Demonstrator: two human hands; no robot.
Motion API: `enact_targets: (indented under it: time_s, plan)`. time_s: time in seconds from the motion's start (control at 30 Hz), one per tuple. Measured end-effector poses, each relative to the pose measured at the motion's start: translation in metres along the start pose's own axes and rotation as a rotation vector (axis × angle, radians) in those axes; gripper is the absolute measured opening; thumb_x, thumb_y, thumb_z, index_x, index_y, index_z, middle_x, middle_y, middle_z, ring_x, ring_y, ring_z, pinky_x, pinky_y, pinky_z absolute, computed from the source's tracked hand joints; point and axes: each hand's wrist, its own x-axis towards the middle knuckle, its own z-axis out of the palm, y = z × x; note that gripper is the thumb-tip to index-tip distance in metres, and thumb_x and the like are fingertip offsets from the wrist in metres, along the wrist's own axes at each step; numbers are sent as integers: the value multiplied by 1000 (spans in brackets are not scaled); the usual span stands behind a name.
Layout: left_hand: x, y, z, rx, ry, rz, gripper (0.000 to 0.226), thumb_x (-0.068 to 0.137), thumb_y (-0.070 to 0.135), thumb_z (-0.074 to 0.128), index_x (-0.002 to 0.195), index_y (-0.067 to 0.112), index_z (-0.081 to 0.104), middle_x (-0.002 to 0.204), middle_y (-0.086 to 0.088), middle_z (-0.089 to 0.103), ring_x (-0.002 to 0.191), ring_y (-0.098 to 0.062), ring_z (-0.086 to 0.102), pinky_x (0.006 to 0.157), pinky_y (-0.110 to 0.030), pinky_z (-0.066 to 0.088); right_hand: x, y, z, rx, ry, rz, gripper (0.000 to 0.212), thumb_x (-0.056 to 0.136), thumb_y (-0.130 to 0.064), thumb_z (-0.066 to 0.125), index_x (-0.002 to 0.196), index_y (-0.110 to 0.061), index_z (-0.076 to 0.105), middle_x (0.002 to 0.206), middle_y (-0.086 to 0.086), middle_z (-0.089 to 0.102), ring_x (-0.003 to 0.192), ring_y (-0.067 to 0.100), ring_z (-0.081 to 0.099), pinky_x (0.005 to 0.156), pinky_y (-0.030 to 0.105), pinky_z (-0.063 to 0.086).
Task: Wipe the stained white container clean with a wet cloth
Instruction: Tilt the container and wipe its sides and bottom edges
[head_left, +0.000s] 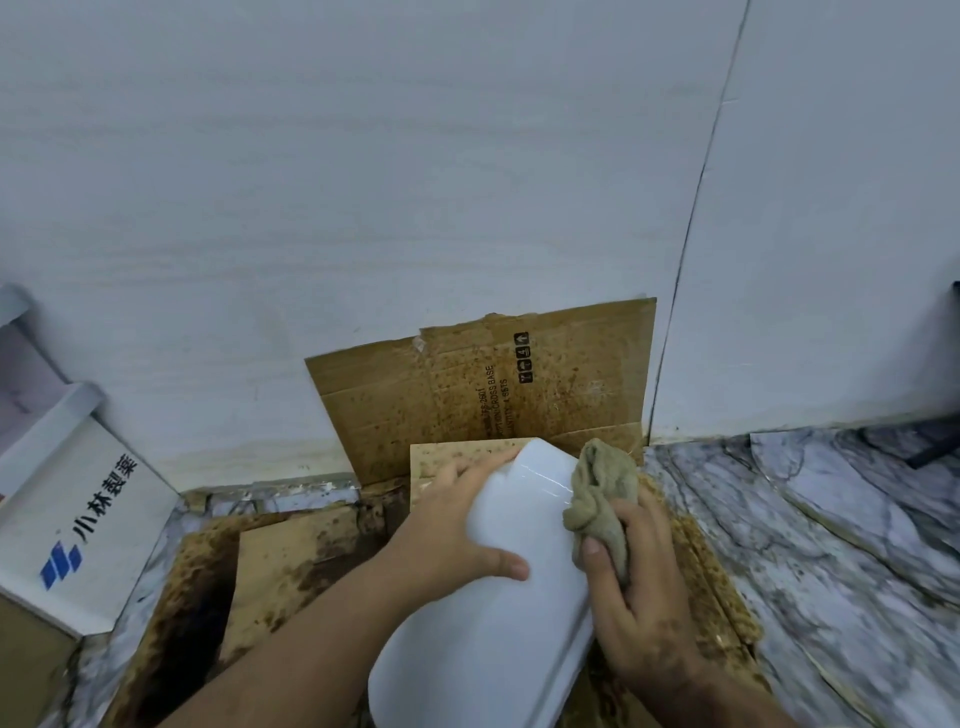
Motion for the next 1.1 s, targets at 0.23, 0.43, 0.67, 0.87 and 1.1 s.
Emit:
enact_targets:
  time_s: [0.23,0.43,0.67,0.87,1.1]
  plan:
    - [-3,-2,12,5,40,-1,117,57,76,81,148,67,8,166,15,16,152,-16,21,118,-53,31,78,-19,-6,-275,-339,-139,49,90,-37,45,137,-26,55,132,-9,57,121,10,52,102,22,40]
    - [-5,-5,8,-74,85,-103,105,71,66,79,145,71,4,152,6,27,134,-23,40,108,-47,43,88,-18,16,-228,-302,-73,45,91,-34,50,135,-27,56,124,-7,62,114,12,56,101,33,46]
    - [-2,-12,7,-160,106,-151,106,71,62,80,149,67,8,150,1,30,134,-25,41,107,-45,41,7,-2,15,-55,-93,135,50,92,-43,57,139,-33,44,143,-10,45,132,7,43,109,34,41]
    - [-12,-22,1,-300,121,-98,91,75,50,83,142,71,26,145,12,34,133,-15,38,108,-42,41,34,-6,3,-184,-279,228,63,88,-41,69,146,-32,43,133,-6,34,125,14,42,103,21,36]
    - [-22,-8,16,-281,91,-99,90,78,37,83,131,80,25,139,11,34,125,-16,43,96,-31,43,-4,-1,-9,-146,-153,369,64,87,-43,69,146,-37,42,116,0,35,110,19,47,96,25,38]
